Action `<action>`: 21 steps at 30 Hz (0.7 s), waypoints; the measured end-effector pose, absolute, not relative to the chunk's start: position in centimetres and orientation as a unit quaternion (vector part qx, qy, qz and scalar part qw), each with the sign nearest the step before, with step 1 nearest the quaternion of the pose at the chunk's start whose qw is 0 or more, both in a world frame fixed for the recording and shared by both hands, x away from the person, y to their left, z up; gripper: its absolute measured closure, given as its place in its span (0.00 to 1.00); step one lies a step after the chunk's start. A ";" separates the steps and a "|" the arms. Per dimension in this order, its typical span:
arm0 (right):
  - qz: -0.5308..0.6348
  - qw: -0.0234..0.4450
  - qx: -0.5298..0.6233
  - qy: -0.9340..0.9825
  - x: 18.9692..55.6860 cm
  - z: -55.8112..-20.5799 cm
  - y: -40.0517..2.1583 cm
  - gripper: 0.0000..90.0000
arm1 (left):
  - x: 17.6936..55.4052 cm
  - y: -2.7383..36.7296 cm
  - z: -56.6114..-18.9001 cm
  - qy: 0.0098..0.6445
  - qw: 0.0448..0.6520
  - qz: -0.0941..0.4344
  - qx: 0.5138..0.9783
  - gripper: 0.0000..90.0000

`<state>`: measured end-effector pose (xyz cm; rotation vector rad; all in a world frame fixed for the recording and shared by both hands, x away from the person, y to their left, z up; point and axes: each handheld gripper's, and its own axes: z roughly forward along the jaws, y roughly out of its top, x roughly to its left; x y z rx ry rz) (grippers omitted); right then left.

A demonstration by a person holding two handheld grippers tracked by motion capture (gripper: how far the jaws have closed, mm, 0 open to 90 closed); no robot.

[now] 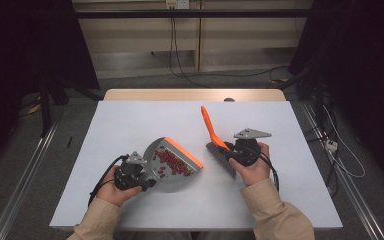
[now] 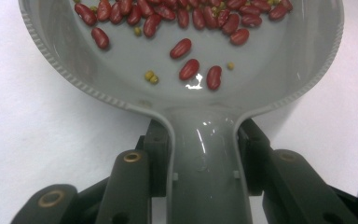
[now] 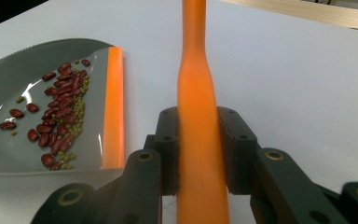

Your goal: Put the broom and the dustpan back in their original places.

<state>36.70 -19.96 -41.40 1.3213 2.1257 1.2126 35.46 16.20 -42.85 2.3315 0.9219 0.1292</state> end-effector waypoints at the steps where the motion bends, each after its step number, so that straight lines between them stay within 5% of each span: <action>1: 0.428 0.179 0.468 0.752 36.7 -41.4 -20.0 0.80 | 35.5 16.4 -42.8 0.352 0.310 0.048 0.882 0.71; 21: 0.430 0.180 0.469 0.751 36.2 -40.9 -23.2 0.80 | 37.1 19.3 -42.3 0.437 0.315 0.075 0.839 0.71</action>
